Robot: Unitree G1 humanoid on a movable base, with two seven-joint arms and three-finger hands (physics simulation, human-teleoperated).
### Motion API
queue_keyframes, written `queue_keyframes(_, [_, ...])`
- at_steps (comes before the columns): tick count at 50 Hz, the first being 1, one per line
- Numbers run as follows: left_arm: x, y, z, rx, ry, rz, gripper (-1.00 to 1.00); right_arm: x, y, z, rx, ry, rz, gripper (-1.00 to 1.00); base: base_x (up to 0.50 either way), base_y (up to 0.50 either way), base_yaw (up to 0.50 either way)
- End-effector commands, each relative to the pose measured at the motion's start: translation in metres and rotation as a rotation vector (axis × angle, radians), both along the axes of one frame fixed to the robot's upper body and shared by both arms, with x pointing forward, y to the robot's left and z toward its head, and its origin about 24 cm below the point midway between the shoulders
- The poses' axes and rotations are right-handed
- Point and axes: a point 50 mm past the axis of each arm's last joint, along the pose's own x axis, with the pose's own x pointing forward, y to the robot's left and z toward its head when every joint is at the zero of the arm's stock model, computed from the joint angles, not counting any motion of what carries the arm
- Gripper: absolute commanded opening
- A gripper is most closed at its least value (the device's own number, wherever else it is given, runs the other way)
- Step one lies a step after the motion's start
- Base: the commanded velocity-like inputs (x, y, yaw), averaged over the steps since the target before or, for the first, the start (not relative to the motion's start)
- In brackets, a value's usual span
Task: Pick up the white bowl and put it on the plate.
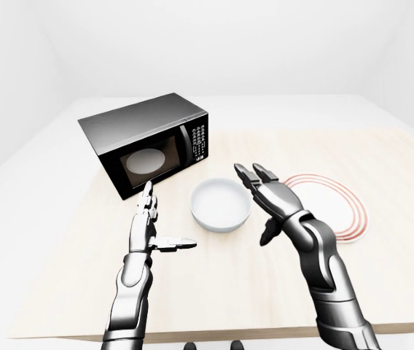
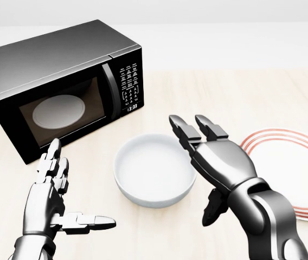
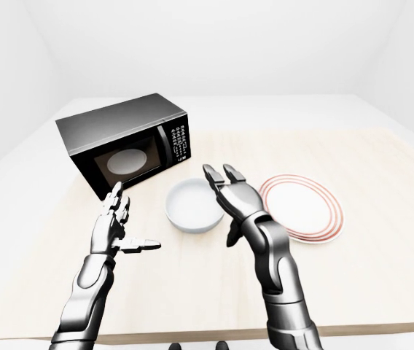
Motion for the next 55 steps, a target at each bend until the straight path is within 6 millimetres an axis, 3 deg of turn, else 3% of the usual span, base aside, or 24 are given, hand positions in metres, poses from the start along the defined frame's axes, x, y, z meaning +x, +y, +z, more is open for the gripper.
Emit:
queue_keyframes(1, [0.000, 0.000, 0.000, 0.000, 0.000, 0.000, 1.00, 0.000, 0.010, -0.004, -0.043, 0.045, 0.030, 1.00, 0.00, 0.00, 0.00])
queue_keyframes(18, [0.000, 0.000, 0.000, 0.000, 0.000, 0.000, 1.00, 0.002, 0.020, -0.011, -0.096, 0.138, 0.075, 1.00, 0.00, 0.00, 0.00])
queue_keyframes(55, [0.000, 0.000, 0.000, 0.000, 0.000, 0.000, 1.00, 0.025, 0.030, -0.024, -0.174, 0.238, 0.094, 1.00, 0.00, 0.00, 0.00])
